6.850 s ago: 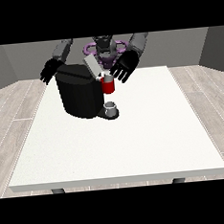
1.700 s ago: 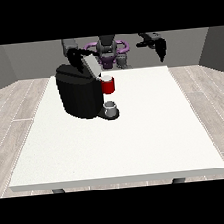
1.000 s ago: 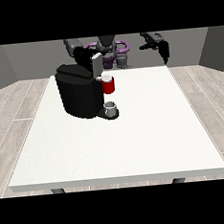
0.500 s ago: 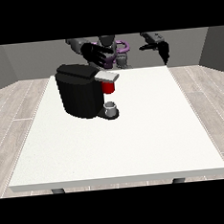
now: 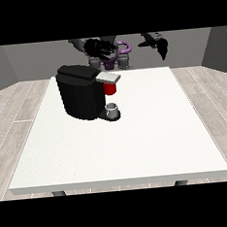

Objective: Insert the coffee pod into the coffee machine and close the lid

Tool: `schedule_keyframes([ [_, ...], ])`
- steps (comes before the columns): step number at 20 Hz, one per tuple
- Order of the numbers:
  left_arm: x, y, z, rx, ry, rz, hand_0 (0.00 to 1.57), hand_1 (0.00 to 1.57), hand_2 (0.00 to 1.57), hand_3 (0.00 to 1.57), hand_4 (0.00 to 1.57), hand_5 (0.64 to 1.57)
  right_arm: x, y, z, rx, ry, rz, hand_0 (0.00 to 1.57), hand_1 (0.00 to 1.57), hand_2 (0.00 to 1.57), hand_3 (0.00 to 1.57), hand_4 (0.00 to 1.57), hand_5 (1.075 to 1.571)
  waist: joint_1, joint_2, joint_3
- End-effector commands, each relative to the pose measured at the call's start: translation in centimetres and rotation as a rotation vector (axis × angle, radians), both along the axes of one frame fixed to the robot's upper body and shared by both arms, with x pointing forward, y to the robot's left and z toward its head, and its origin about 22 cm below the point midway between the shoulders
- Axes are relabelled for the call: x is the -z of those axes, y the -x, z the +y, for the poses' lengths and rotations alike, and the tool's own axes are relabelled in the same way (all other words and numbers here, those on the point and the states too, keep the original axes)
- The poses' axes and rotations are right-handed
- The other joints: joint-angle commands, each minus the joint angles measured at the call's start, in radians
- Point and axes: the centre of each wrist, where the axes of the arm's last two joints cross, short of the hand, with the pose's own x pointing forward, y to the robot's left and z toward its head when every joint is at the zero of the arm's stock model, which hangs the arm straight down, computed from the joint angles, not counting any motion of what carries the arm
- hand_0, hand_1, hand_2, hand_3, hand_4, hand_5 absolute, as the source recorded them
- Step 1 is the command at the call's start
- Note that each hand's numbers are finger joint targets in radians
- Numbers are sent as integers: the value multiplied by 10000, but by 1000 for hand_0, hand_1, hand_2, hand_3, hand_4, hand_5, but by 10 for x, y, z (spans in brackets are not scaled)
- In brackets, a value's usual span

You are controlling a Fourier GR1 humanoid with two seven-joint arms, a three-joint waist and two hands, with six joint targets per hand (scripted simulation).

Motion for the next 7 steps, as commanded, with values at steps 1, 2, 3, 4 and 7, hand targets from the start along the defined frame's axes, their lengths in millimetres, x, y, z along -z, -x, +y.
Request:
schedule_keyframes([
  [1,5,5,-1,48,22,263,0,0,0,0,192,1571,37,27,13,-822,-764,165,0,0,0,0,352,1571,-211,-563,3],
  [2,23,18,-11,-152,181,641,0,0,0,0,192,1571,44,31,3,-1015,-1028,198,0,0,0,0,275,1571,-517,-740,3],
  [3,16,3,-2,-255,140,611,0,0,0,0,192,1571,46,43,18,-716,-1517,407,0,0,0,0,269,1571,-510,-795,1],
  [4,28,16,-4,-91,165,590,0,0,0,0,192,1571,63,52,11,-337,-1886,917,0,0,0,0,286,1571,-350,-969,2],
  [7,37,28,22,-1217,78,1196,0,0,0,0,192,1571,95,74,-15,-101,-2122,1495,0,0,0,0,157,1571,-1400,-1279,3],
])
